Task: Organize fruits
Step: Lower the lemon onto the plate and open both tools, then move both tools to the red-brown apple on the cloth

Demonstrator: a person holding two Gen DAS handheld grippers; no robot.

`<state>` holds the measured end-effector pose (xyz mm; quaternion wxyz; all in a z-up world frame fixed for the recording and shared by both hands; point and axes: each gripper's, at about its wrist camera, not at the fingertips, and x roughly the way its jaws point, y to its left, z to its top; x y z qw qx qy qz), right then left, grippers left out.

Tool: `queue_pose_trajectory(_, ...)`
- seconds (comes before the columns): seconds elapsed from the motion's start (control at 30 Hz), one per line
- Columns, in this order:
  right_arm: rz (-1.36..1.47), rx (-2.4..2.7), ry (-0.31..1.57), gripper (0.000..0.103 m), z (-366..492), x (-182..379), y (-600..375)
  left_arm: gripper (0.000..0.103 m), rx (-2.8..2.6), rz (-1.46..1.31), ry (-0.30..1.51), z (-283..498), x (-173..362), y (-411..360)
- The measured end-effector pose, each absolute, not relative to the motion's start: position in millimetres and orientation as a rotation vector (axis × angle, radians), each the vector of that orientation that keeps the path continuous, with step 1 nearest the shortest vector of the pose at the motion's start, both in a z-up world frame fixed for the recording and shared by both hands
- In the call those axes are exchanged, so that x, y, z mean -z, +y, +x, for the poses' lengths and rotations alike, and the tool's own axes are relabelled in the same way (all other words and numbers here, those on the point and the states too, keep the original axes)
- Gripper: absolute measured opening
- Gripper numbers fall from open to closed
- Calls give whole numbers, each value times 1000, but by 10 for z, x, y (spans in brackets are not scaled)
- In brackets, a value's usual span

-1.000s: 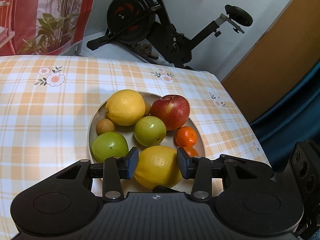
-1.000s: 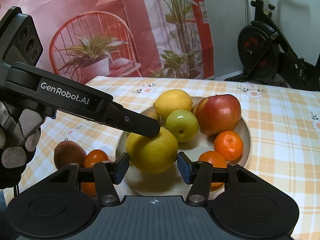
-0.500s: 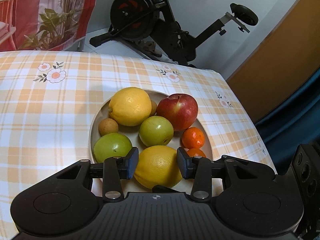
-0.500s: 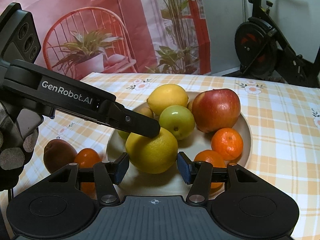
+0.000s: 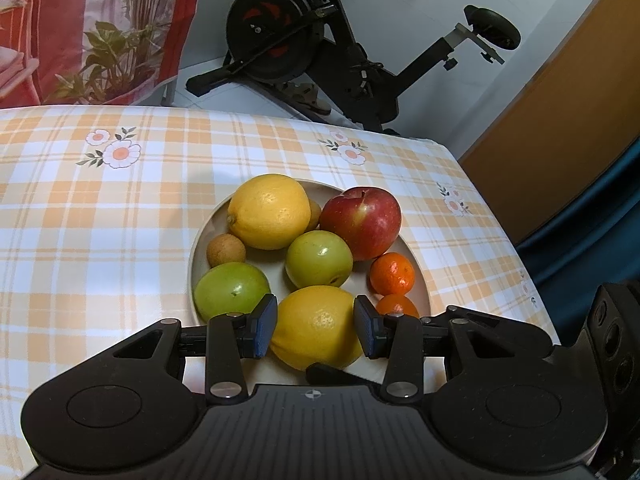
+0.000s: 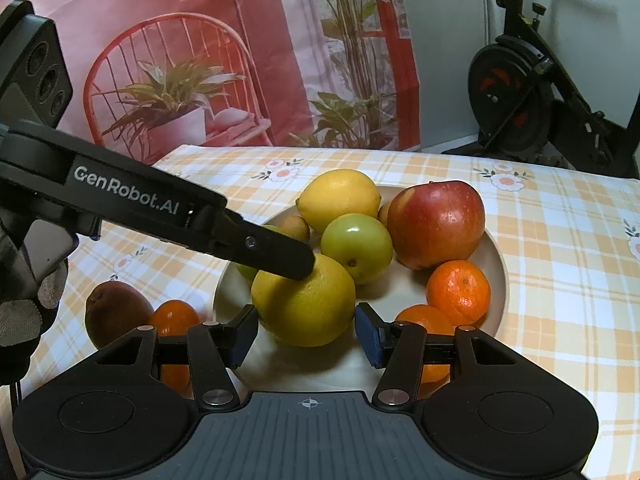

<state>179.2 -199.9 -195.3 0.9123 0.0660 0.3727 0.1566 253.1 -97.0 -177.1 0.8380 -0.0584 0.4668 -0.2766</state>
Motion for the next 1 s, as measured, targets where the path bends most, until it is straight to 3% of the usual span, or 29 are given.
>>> queue_pose_trajectory(1.0, 105, -326, 769, 50, 1249, 1771, -1505, 44, 406, -41, 886, 1974, 1461, 56)
